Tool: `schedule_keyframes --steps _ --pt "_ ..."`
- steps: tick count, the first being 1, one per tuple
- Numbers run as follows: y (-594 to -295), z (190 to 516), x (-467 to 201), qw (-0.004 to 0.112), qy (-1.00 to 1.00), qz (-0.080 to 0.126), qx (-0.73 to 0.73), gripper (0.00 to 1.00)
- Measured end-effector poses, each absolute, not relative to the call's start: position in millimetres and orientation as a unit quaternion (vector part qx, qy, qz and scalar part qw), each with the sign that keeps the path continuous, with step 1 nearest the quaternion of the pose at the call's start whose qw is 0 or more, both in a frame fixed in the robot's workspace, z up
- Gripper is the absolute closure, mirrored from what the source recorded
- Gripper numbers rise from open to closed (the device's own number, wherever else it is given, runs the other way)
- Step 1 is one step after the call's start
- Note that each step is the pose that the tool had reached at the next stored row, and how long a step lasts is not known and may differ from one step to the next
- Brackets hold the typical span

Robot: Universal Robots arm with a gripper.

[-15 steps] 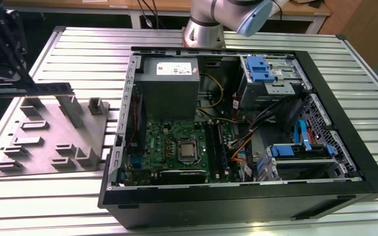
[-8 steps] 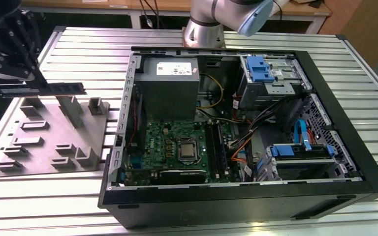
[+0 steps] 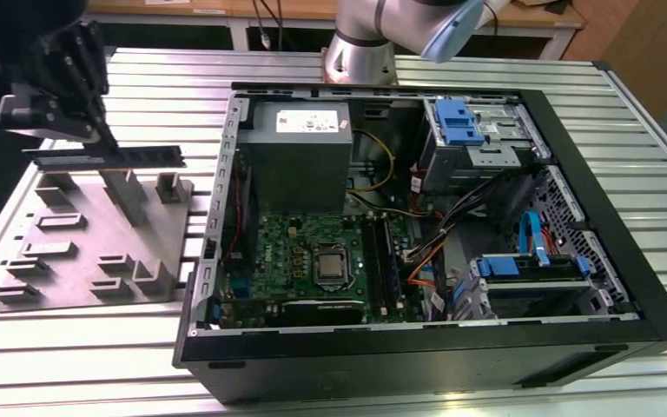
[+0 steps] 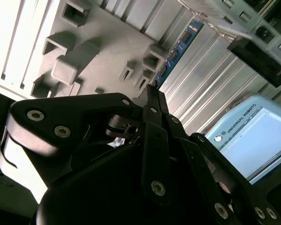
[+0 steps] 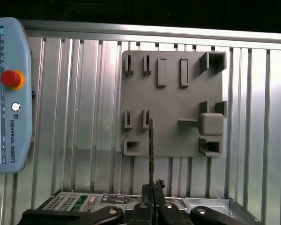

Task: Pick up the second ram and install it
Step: 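Pick up the second ram and move it above second insertion slot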

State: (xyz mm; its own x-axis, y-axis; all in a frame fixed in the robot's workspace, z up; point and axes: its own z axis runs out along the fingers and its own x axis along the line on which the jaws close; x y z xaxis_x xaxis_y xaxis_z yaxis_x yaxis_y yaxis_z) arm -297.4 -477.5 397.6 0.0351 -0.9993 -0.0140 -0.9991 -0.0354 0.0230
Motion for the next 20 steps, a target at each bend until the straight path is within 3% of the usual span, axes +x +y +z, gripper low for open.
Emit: schedule_keyframes --steps 20 --pt "-478 397 -229 0.004 -0.694 -0.013 0.719 0.88"
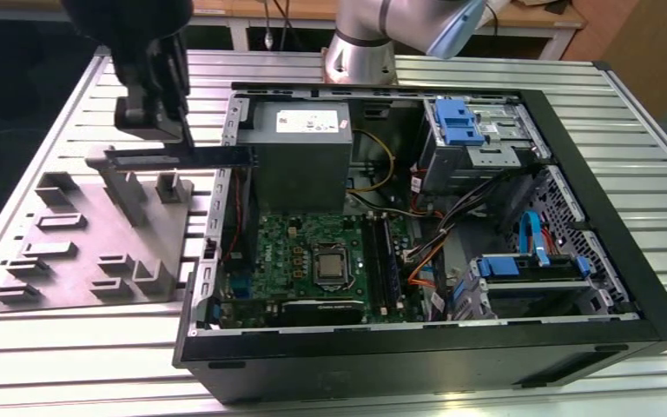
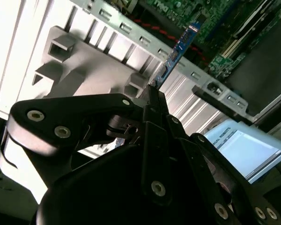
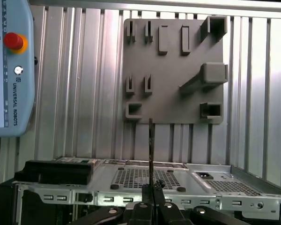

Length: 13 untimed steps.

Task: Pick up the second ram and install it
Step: 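Pick up the second ram and move it above second insertion slot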

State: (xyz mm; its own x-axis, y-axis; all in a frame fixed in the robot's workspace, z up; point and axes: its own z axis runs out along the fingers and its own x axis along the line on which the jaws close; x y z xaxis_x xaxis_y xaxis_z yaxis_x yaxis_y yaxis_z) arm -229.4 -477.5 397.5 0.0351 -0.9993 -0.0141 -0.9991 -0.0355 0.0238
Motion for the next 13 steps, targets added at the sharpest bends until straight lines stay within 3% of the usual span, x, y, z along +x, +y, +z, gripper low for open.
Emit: schedule_keyframes --steps 13 --pt "-478 398 -180 0.004 -0.694 -0.014 0.719 0.88"
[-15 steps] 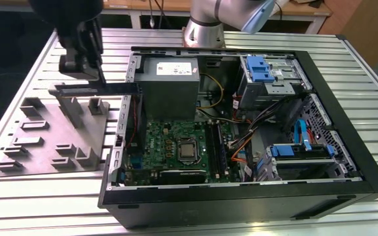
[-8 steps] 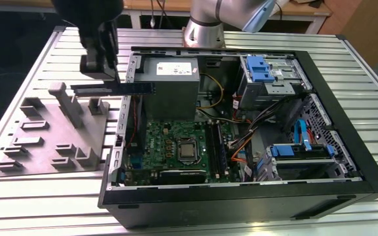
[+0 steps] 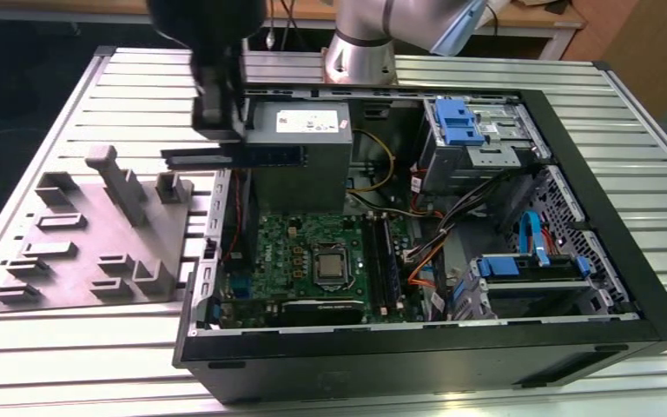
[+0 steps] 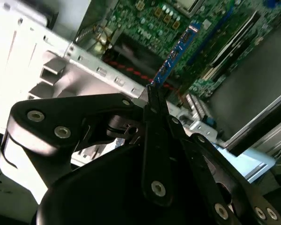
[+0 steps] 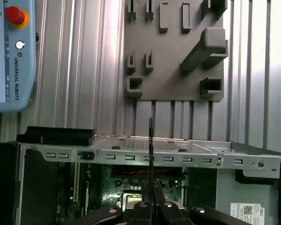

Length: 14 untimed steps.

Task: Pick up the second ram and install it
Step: 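Pick up the second ram and move it above second insertion slot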

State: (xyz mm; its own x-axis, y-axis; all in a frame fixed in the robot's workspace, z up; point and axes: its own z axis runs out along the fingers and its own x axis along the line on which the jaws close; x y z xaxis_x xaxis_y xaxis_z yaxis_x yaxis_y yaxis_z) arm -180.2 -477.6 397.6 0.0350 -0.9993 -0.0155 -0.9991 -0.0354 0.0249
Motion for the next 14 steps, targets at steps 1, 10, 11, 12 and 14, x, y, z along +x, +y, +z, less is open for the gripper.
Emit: schedule_keyframes --steps 1,10,11,12,14 --pt "-478 398 -176 0.004 -0.694 -0.014 0.719 0.88" --pt "-478 397 -135 0.004 -0.694 -0.015 0.719 0.88" --pt "-478 398 -130 0.004 -0.694 -0.015 0.719 0.88" --pt "-478 398 -126 0.004 -0.694 -0.015 0.719 0.88" --pt "-478 397 -117 0.004 -0.694 -0.015 0.719 0.88"
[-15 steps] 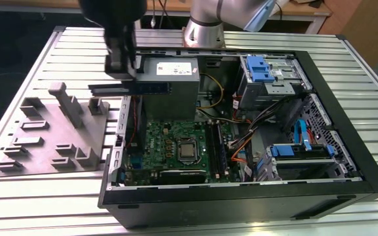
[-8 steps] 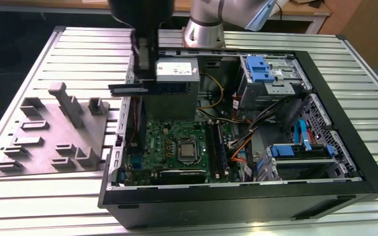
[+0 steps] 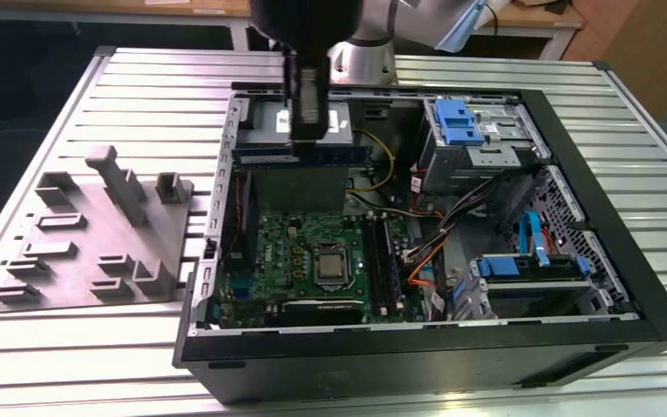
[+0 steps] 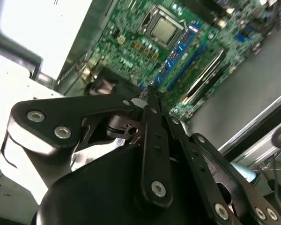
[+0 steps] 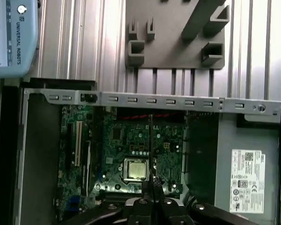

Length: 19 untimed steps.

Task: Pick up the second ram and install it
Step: 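Pick up the second ram and move it above second insertion slot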

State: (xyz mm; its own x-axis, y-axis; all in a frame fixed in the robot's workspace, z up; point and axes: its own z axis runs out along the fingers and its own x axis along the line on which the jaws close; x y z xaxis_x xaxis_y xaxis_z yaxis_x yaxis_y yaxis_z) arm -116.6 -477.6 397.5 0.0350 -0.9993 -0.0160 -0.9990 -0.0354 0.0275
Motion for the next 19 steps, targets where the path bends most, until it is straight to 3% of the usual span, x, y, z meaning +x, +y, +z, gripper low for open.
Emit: schedule_keyframes --steps 19 --pt "-478 395 -85 0.005 -0.709 -0.016 0.705 0.88"
